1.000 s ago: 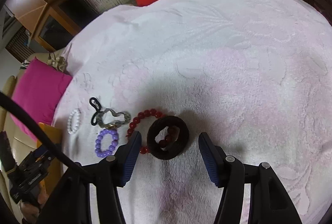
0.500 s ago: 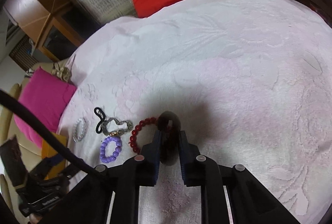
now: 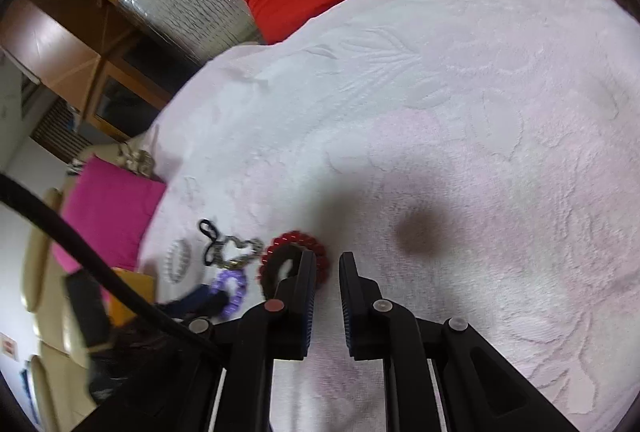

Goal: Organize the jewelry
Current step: 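Grasp the purple bead bracelet with the left tool while the right tool grasps the black hair tie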

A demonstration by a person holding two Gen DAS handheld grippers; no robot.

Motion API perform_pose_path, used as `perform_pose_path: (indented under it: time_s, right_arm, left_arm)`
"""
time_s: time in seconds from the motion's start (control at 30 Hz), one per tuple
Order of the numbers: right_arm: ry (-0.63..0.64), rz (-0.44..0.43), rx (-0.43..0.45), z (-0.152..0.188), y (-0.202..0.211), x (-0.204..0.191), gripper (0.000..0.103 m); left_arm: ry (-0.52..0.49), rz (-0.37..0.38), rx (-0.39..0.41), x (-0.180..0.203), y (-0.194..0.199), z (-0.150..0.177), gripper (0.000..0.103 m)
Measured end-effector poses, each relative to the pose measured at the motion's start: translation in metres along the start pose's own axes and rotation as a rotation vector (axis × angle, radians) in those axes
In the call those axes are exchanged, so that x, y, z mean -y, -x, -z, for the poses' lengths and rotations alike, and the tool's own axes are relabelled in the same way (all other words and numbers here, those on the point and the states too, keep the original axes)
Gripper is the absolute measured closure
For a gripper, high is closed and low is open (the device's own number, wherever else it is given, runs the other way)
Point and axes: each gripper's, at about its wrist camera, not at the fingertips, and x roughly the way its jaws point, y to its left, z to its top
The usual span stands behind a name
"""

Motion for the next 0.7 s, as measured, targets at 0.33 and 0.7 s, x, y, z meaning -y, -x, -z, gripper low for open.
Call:
perform_pose_path:
  time_s: [0.33, 0.7]
  right_arm:
    - [-0.023, -0.078, -0.064, 0.005, -0.015, -0.011, 0.083]
    - [-0.043, -0.041, -0.079, 0.004, -0.040, -0.022, 0.076]
  left_arm:
    - [-0.038, 0.026, -0.009, 0.005, 0.010, 0.009, 0.094]
    - [-0.045, 0.044, 0.019, -0.008, 0.033, 0.016, 0.094]
